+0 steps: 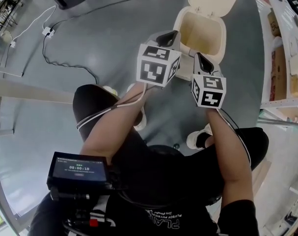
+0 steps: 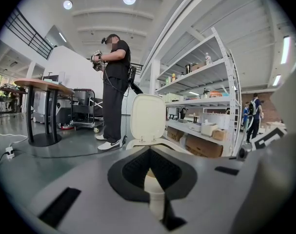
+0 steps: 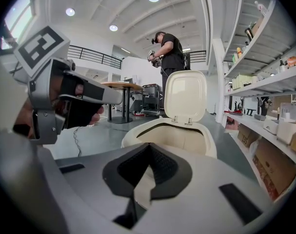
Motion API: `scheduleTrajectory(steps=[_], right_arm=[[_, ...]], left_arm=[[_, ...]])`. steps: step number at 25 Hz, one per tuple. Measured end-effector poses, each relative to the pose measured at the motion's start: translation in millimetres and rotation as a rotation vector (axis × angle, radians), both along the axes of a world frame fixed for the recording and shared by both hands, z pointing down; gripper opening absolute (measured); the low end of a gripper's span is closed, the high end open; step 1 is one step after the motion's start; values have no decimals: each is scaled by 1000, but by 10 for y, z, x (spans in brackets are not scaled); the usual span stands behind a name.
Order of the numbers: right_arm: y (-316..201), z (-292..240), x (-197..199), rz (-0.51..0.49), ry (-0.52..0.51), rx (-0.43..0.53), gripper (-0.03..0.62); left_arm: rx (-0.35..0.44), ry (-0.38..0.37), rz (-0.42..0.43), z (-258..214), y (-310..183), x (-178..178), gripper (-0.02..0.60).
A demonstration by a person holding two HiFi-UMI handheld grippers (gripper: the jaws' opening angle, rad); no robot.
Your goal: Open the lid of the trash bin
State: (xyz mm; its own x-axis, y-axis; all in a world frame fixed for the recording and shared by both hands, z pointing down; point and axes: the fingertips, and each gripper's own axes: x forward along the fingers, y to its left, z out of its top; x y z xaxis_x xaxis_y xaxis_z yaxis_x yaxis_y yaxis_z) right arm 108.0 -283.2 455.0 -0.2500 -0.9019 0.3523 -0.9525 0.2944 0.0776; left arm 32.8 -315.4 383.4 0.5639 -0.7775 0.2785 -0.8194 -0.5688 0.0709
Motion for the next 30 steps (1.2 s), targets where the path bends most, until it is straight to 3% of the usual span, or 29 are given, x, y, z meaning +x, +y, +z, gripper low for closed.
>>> scheduleTrajectory(steps=[30], right_arm=[[-36, 7, -12, -18, -32, -57, 5]], left_arm=[[0, -7, 9, 22, 28, -1, -3]])
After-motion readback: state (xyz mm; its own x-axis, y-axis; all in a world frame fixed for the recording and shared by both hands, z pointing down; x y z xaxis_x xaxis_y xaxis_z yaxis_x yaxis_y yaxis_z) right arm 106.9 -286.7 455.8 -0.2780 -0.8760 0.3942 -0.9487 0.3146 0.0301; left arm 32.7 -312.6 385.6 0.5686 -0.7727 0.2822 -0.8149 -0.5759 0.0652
